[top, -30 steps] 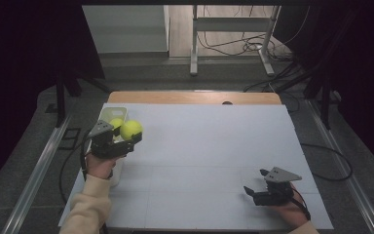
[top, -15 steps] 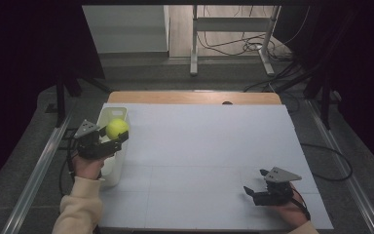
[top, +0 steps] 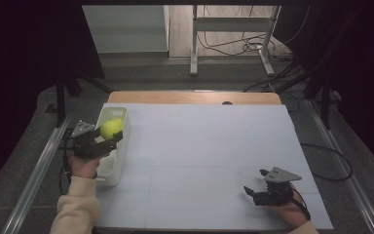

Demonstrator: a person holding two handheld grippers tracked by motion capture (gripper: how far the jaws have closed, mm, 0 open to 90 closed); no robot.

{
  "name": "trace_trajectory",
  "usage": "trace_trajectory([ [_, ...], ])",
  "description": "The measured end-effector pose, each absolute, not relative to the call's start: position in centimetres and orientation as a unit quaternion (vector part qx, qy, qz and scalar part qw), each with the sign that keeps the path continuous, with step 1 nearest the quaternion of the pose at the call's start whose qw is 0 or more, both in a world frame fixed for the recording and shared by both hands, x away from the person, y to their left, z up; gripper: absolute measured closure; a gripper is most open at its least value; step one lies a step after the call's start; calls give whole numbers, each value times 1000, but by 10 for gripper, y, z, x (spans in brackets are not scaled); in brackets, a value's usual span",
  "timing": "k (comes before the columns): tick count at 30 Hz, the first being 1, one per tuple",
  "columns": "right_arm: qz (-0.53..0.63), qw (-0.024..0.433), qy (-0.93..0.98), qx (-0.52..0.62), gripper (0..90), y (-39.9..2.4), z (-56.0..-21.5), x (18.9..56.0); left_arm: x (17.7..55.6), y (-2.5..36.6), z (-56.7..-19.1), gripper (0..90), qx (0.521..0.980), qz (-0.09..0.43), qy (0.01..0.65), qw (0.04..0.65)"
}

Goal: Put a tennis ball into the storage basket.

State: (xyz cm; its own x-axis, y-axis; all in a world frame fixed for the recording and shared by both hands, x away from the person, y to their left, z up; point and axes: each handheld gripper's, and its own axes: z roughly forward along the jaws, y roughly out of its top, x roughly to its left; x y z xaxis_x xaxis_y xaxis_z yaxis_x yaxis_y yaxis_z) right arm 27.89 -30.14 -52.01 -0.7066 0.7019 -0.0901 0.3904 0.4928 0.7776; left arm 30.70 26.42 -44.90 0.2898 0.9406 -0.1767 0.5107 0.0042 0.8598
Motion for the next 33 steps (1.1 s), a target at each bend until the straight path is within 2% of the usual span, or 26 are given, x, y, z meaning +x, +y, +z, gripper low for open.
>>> trace_trajectory([
  [23,386,202,840,323,128,-302,-520,279,305,274,-447,257,660,244,559,439],
  [33,386,203,840,323,128,-302,-520,279,304,274,-446,257,672,244,565,411],
])
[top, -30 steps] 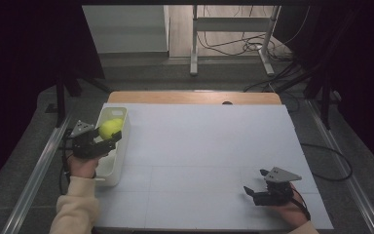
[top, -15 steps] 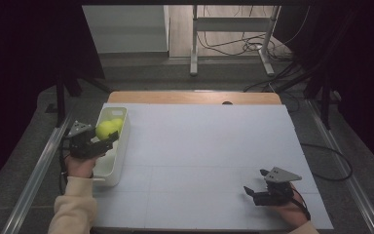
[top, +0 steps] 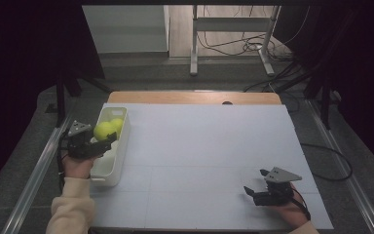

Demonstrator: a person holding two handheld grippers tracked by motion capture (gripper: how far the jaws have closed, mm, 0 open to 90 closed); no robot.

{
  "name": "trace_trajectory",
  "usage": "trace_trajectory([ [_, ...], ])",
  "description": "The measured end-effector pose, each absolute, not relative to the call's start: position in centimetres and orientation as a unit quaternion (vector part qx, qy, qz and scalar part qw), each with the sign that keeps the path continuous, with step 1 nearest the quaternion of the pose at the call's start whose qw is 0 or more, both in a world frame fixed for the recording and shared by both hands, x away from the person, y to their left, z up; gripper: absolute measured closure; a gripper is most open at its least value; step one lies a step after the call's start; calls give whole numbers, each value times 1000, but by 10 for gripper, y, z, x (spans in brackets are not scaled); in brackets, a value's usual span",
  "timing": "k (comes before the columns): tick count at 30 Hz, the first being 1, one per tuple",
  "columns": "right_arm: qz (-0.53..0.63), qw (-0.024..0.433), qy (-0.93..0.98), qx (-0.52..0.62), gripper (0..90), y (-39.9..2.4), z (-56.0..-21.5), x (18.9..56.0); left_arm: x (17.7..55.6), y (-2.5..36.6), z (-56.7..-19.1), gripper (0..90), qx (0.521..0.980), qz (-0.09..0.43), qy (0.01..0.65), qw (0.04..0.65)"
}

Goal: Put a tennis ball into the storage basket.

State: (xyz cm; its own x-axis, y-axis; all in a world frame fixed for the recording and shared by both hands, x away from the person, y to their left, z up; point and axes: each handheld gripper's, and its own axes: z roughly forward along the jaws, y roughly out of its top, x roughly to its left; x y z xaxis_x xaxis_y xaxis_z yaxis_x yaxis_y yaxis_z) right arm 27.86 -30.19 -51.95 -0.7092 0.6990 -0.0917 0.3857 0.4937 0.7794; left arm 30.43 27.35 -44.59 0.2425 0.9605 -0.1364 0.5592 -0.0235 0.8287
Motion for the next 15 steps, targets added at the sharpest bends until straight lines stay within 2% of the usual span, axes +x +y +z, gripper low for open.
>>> trace_trajectory([
  [15,387,203,840,321,128,-302,-519,278,304,274,-447,250,687,237,575,376],
])
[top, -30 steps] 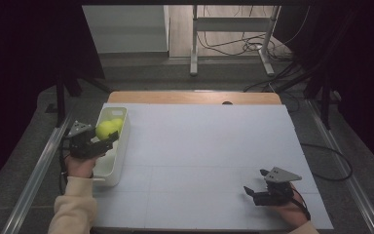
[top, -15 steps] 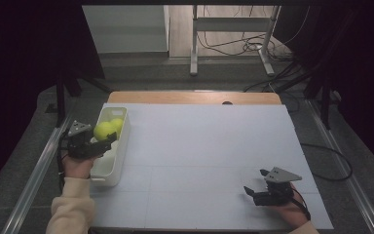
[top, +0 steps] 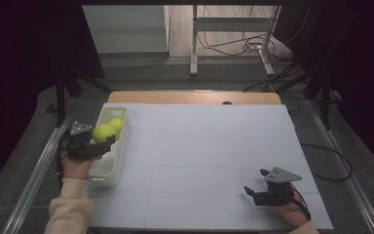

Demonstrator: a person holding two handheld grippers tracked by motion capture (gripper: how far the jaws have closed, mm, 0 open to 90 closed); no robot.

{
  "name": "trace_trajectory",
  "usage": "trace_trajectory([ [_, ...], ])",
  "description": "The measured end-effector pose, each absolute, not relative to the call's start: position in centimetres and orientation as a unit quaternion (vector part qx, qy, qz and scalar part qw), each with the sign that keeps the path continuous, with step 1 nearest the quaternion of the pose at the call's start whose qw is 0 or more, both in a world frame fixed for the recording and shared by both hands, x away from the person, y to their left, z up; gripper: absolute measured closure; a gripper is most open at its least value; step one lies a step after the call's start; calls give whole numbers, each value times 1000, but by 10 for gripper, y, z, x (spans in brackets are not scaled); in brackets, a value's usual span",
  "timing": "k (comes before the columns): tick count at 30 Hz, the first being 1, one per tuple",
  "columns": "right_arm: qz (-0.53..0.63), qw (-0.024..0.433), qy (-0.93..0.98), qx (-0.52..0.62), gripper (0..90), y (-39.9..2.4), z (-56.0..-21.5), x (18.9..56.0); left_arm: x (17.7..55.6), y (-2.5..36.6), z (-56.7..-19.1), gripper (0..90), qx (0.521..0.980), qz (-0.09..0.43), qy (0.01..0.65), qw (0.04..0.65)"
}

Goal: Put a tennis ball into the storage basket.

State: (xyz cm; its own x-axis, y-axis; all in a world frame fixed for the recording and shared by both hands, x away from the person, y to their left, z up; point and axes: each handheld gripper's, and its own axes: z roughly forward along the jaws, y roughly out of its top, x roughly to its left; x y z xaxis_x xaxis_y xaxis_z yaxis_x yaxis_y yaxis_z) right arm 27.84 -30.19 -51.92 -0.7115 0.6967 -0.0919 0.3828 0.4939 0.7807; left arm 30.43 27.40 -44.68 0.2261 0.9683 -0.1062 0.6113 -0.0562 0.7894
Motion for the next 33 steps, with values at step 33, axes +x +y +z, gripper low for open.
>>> trace_trajectory([
  [33,390,203,838,322,128,-303,-518,278,289,249,-440,137,713,211,504,439],
])
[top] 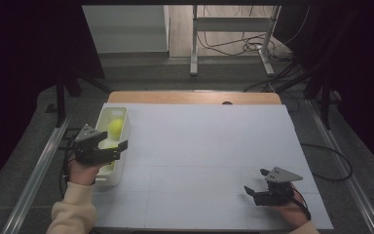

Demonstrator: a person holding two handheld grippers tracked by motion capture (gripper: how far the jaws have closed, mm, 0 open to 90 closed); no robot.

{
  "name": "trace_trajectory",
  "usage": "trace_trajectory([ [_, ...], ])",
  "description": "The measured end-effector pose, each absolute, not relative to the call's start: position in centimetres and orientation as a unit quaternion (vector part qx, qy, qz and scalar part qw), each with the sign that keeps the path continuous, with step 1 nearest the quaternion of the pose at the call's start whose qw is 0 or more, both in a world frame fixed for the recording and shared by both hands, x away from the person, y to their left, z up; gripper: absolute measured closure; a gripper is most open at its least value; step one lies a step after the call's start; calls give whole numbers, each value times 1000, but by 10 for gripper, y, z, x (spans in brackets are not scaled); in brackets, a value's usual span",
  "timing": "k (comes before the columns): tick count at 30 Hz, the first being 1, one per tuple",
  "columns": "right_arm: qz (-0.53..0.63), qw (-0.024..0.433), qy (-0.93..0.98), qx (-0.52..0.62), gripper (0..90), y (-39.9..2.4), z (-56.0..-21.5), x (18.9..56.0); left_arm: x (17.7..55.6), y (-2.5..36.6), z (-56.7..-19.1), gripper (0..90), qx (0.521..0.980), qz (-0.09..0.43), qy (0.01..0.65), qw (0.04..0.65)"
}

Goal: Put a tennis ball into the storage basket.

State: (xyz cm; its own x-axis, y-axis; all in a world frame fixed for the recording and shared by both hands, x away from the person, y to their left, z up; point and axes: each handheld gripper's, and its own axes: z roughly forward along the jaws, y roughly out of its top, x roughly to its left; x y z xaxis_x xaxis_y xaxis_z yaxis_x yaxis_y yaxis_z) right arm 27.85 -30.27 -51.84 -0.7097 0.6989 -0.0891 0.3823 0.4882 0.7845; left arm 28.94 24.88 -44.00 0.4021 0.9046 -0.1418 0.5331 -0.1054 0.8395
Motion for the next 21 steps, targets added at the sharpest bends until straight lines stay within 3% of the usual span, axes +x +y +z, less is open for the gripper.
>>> trace_trajectory([
  [21,396,200,838,317,128,-303,-518,275,268,209,-450,138,730,195,451,474],
])
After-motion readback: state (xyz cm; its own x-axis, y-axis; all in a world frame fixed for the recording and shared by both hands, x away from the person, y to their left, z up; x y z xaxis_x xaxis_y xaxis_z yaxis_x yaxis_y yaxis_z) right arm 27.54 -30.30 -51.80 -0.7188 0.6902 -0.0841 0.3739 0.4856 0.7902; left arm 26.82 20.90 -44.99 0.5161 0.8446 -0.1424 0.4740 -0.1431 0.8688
